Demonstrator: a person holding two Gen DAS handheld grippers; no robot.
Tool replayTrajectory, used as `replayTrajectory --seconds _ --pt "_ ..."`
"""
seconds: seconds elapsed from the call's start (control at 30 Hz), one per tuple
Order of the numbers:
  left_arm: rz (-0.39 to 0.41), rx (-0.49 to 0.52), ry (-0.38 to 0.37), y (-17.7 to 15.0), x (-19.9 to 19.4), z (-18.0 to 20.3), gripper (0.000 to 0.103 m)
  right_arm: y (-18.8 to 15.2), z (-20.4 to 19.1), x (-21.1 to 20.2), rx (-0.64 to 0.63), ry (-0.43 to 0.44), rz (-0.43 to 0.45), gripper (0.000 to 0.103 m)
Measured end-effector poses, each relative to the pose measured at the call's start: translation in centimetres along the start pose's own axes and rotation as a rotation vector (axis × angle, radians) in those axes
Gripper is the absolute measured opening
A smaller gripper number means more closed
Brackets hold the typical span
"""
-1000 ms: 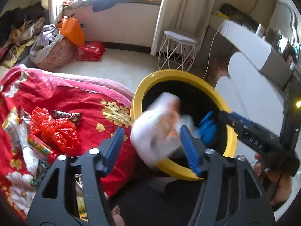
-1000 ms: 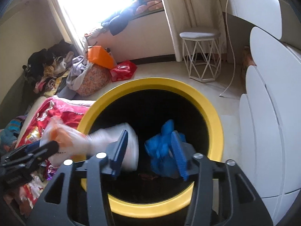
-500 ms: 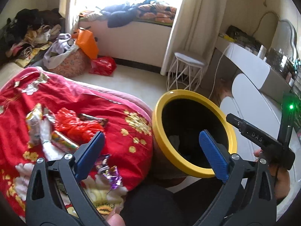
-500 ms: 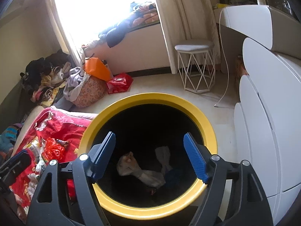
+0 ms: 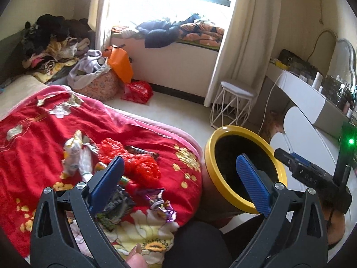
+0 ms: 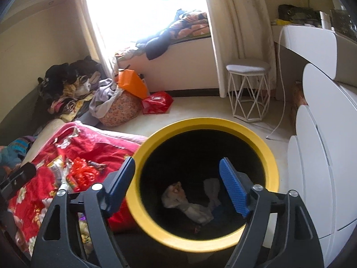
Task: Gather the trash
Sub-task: 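Move both open tools back over the remaining trash on the bed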
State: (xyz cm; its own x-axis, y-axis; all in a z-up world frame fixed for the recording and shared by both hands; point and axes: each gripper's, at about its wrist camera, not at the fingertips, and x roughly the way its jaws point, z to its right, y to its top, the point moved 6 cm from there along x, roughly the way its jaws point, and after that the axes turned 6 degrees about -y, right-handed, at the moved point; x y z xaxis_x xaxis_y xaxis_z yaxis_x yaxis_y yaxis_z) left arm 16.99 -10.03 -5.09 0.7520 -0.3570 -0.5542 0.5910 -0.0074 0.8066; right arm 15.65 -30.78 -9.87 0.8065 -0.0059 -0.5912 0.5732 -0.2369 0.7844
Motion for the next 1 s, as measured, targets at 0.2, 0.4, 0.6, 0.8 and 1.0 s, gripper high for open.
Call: replayTrajectory --seconds 0.2,0.4,0.6,0.8,1.0 --pt "0.032 -0.017 0.019 0.2 -1.4 -1.9 0.092 -0.5 -2.6 -0.6 -0.042 0.031 -0.006 0.079" --pt "0.049 -0.053 0.037 0.1 -2.3 -4.5 0.092 -0.8 -5.6 -1.3 -0.1 0.061 -0.001 0.08" --pt "0.068 -0.076 0.085 0.1 -3.2 -7.5 0.092 -1.2 -8.5 -1.4 -0.146 0.104 -0.008 0.08" --pt "0.082 -0.146 0.139 0.0 -4.4 -11.4 0.092 -1.8 -11.5 -1.8 -0.215 0.152 -0.021 0.08" --pt "0.092 -0.202 0.176 -0.2 -5.3 -14.8 0.092 -2.7 -14.6 -1.6 -0.272 0.191 -0.036 0.08"
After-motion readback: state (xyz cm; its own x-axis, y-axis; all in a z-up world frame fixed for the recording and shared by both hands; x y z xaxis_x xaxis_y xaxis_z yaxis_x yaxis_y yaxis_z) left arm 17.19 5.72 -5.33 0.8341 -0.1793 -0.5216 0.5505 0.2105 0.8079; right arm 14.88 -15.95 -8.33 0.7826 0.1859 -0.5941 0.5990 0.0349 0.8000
